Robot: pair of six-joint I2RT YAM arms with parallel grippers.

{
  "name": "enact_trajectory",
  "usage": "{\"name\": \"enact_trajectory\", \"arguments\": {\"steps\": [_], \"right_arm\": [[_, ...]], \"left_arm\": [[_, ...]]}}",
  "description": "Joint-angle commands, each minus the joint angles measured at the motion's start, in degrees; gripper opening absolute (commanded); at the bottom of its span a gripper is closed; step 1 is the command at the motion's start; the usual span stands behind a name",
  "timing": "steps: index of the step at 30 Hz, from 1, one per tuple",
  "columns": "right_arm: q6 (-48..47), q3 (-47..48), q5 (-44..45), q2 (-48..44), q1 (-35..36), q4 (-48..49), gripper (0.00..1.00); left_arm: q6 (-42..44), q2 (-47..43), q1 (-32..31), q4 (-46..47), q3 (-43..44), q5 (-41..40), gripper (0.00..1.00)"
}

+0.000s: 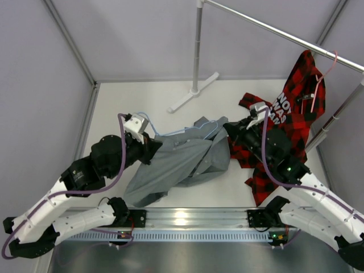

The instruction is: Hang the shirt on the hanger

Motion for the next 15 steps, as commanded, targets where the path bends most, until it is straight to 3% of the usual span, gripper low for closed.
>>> {"name": "enact_trajectory", "arguments": {"steps": [1,9,15], "right_arm": [[-3.52,-0.83,-7.69,-3.53,-0.54,8.15,0.00],[-6.42,2.67,-2.53,1.04,-0.28,4.03,0.00],[-5.28,4.62,6.62,3.33,-0.37,-2.47,0.00]], "left_arm": [[-0.93,1.87,-0.04,-1.64,2.50,0.28,0.00],[-1.54,6.36,-0.04,2.67,3.20,7.85,0.00],[-4.71,2.68,-0.04,5.83,1.62,-4.54,0.00]]}}
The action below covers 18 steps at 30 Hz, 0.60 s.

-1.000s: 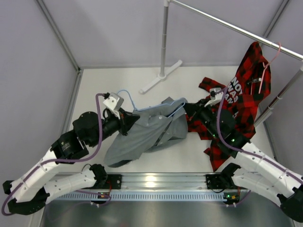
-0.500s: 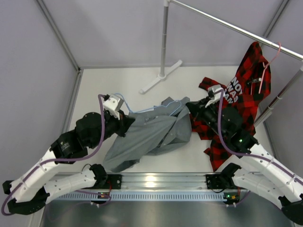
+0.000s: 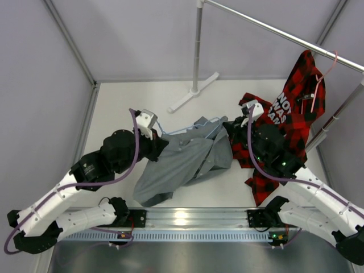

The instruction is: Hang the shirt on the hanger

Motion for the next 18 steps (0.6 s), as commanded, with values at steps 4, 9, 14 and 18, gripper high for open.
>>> {"name": "enact_trajectory", "arguments": {"steps": [4,9,14,18], "right_arm": [[0.56,2.20,7.24,0.66,-0.37,-0.79,0.00],[-0.40,5.18,10.49,4.61,-1.16,-1.49,0.00],[-1.63,10.37,10.94,8.04,-2.74,-3.25,0.00],[-2.07,11.87,9.97,8.57,-3.09,-3.25,0.00]], "left_arm": [[-2.88,-4.94,-0.10,7.17,-0.70,-5.75,0.00],[-3.14,-4.51,-0.10,7.18,-1.66,0.30,0.00],[-3.93,-5.82,-0.10,7.44,-3.95,0.85,0.00],[-3.23,-6.09,-0.10,7.18,-5.62,0.84,0.00]]}}
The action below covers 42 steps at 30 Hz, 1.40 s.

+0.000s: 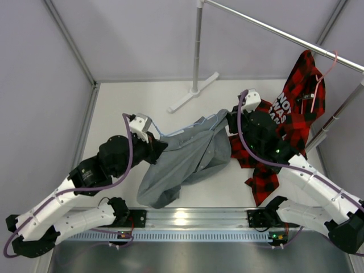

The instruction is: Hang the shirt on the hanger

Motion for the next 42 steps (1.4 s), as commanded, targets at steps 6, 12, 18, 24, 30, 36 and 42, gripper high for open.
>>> {"name": "enact_trajectory", "arguments": {"steps": [6,12,18,24,30,36,42], "right_arm": [[-2.67,5.98,0.56,1.54,-1.28,-0.50,0.00],[-4.86,5.64,-9.96,1.64,-1.28,2.64,0.00],[-8.29,2.38,-21.95,-3.55,-1.28,9.25,0.00],[-10.32,2.56,-18.68,-5.22,-1.37,6.09,0.00],[-1.36,-1.56,-15.86,-9.79,-1.28,7.84,0.00],[10.07,-5.62,-12.57,-12.43,-1.28,6.99,0.00],[11.14,-6.77,3.80,-11.30,-1.28,1.96,0.00]], "left_arm": [[-0.12,-0.56,-0.10,3.86,-2.73,2.49,0.00],[0.32,1.29,-0.10,5.44,-3.26,4.07,0.00],[0.58,4.72,-0.10,5.44,-3.61,1.27,0.00],[-0.03,5.86,-0.10,5.44,-3.78,-3.74,0.00],[0.23,6.12,-0.10,5.53,-4.31,-12.17,0.00],[0.05,6.48,-0.19,7.37,-4.31,-16.85,0.00],[3.55,4.72,-0.10,8.51,-3.69,-12.83,0.00]]}}
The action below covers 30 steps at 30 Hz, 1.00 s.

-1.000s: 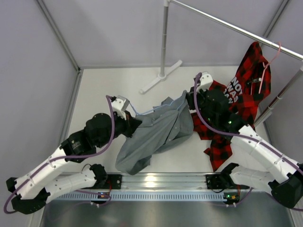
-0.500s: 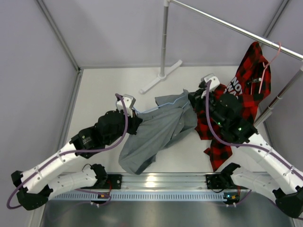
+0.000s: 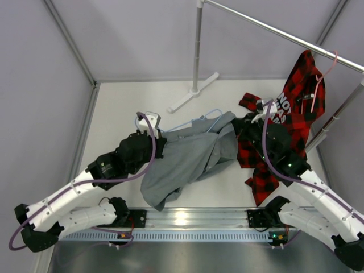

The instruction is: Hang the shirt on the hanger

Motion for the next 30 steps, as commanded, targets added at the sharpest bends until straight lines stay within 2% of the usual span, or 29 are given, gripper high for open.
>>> {"name": "enact_trajectory", "arguments": {"steps": [1,4,9,16,21,28,30], "right_arm": [[0.65,1.19,10.97,3.32,0.21,-1.80,0.00],[-1.03,3.48,12.48,8.25,-0.67,-2.60,0.00],[-1.91,6.90,10.91,13.27,-1.99,-2.51,0.00],[-4.73,14.10,7.21,18.11,-3.48,-4.00,0.00],[-6.31,19.30,4.67,21.27,-5.15,-7.42,0.00],[-7.36,22.20,0.36,22.86,-5.51,-8.31,0.00],[-8.16,22.20,-2.96,22.51,-5.59,-8.23,0.00]], "left_arm": [[2.93,-2.45,-0.14,5.72,0.07,1.95,0.00],[3.38,-4.47,-0.06,7.13,-0.99,4.59,0.00],[3.37,-8.59,-0.06,8.27,-2.66,4.68,0.00],[7.42,-8.60,-0.15,8.27,-5.02,14.51,0.00],[8.82,-10.27,-0.14,10.73,-7.93,17.16,0.00],[10.76,-8.79,-0.15,11.44,-7.94,17.43,0.00],[10.06,-7.55,-0.06,11.35,-7.67,14.62,0.00]]}}
